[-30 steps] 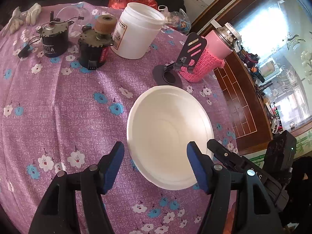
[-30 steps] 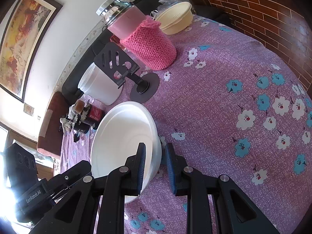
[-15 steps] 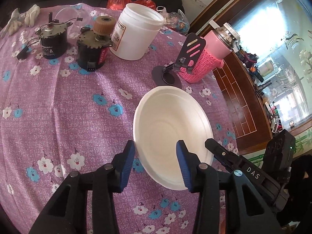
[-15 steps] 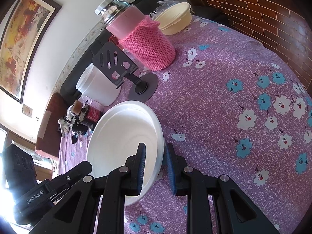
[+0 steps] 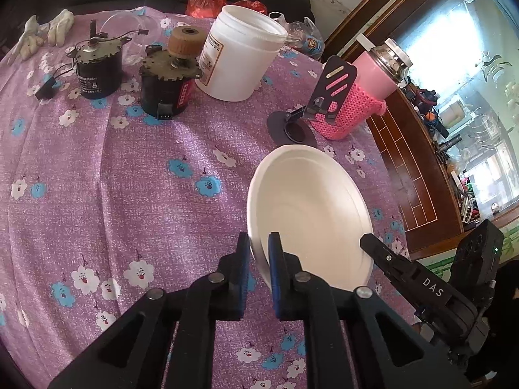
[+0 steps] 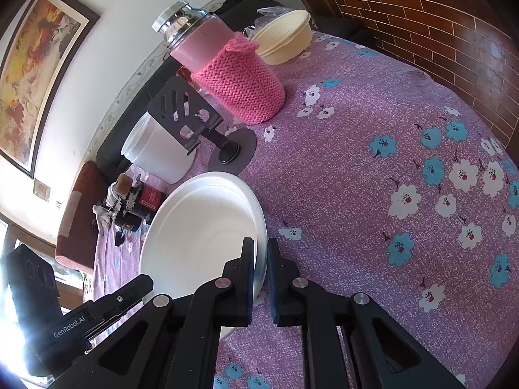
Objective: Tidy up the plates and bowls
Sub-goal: 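Close both grippers on the rim of the white paper bowl, then lift the white bowl with both grippers and carry it over the stack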
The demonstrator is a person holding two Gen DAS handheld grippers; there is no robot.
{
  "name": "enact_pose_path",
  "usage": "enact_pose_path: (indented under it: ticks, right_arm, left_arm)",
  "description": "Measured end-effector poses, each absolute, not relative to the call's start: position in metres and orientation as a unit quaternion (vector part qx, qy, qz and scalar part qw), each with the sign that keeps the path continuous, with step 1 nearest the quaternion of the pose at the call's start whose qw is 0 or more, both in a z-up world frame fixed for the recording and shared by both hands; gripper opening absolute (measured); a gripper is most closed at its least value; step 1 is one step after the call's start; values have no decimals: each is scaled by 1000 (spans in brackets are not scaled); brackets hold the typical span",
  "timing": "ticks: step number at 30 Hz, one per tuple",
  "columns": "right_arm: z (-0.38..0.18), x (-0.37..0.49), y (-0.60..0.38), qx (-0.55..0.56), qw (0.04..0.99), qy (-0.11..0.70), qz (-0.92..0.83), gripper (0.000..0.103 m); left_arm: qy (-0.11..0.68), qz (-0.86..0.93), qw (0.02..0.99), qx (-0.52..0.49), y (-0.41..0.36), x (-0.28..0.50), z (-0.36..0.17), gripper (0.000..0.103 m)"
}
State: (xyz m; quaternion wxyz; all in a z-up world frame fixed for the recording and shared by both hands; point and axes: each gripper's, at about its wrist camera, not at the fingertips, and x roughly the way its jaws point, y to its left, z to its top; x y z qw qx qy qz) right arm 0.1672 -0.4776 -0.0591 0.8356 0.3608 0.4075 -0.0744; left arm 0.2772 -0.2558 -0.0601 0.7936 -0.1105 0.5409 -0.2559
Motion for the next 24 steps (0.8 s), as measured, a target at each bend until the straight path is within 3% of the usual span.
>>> enact_pose_path:
  ticks: [24]
  right_arm:
    - [-18,154,-423,306,869,387,-42,7]
  left_arm:
    - [522,-216,817,-114,-196,237,-30,10]
